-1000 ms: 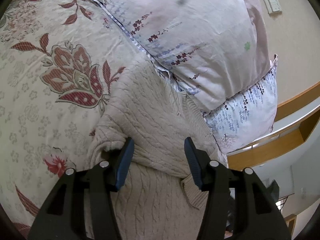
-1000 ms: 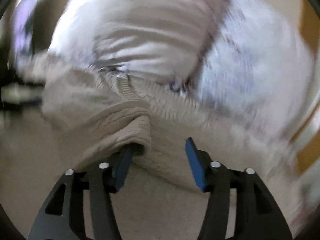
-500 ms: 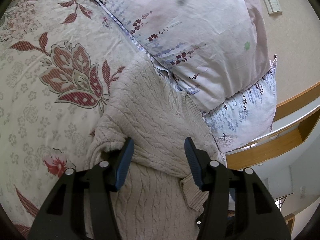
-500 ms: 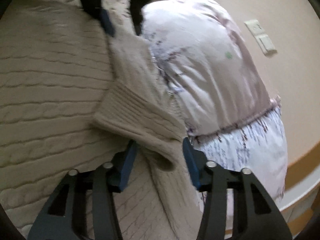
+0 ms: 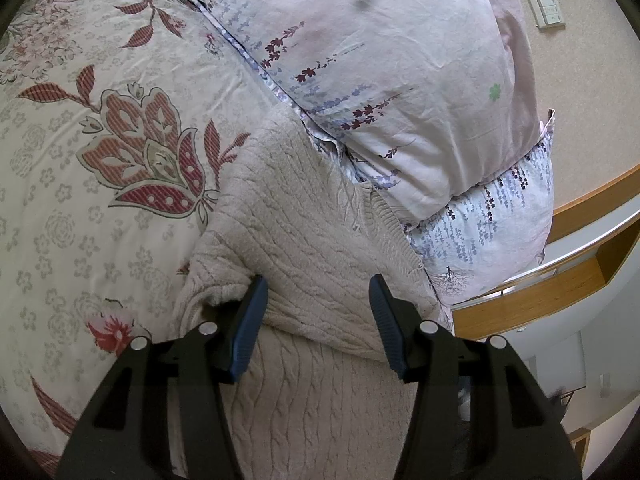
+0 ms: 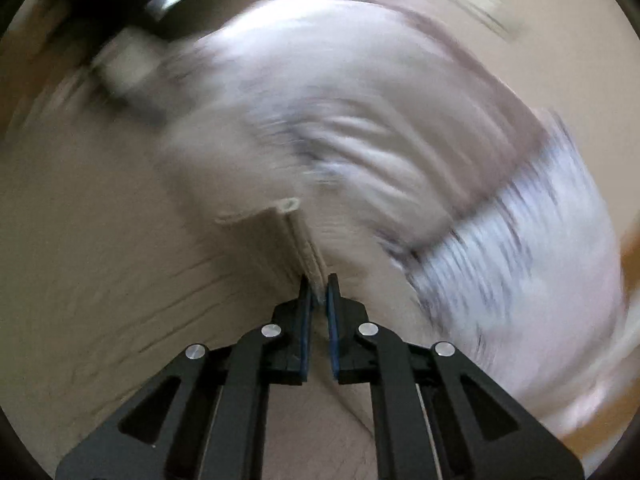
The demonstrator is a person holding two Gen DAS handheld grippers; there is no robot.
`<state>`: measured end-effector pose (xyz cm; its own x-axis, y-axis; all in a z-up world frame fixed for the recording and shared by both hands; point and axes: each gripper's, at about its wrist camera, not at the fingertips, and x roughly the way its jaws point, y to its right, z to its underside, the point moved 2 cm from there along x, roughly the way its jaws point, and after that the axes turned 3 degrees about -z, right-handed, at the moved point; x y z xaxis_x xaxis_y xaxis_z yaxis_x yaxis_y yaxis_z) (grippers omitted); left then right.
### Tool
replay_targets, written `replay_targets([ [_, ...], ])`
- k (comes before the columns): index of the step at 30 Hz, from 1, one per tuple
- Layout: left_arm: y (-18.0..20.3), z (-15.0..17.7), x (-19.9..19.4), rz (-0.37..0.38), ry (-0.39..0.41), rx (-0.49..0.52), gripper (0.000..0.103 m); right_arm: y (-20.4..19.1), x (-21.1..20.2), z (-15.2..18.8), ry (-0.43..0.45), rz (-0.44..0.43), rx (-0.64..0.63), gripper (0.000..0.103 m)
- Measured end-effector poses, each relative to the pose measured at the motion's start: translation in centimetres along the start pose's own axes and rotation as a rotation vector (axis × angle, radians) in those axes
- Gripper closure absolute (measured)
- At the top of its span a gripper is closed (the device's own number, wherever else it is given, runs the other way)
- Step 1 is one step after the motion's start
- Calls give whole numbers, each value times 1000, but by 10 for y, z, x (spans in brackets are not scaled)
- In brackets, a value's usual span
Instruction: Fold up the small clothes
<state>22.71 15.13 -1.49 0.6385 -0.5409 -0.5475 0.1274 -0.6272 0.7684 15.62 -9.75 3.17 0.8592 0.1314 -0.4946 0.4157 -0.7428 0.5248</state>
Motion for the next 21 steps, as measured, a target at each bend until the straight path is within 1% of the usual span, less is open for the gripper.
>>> replay_targets([
  [1,0,0,0,0,0,0,50,21,-2,0,5,-1,120,95],
  [2,0,0,0,0,0,0,50,57,-5,6,9,-9,328,95],
  [3,0,0,0,1,-1,0,50,83,-7,14,8,-19,482,95],
  [4,0,0,0,1,-1,0,50,111,-7,31,-6,-40,671,95],
  [5,0,0,0,1,-1,0,50,130,-4,50,-29,-77,836,95],
  [6,0,0,0,2,-1,0,50,144,2,73,-67,-133,992,95],
  [7,1,0,0,3,-2,2,49,147,7,85,-93,-168,1061,95],
  [8,1,0,0,4,-2,3,48,149,17,103,-143,-237,1158,95],
  [9,1,0,0,4,-2,5,47,148,25,115,-178,-294,1216,95],
  [11,3,0,1,5,-3,11,46,146,31,129,-206,-361,1292,89],
  [12,3,0,1,5,-3,12,45,148,31,136,-201,-393,1345,74],
  [13,4,0,1,5,-3,13,45,151,31,139,-195,-411,1378,56],
  [14,4,0,1,6,-3,14,45,155,30,144,-177,-429,1422,51],
  [15,4,0,1,6,-4,14,44,159,28,147,-162,-436,1449,50],
  [18,5,1,1,5,-2,17,43,167,29,153,-166,-422,1462,50],
  [20,7,1,2,5,-1,21,43,168,33,160,-179,-414,1469,53],
  [21,8,1,2,4,-1,23,42,169,37,161,-182,-413,1469,57],
])
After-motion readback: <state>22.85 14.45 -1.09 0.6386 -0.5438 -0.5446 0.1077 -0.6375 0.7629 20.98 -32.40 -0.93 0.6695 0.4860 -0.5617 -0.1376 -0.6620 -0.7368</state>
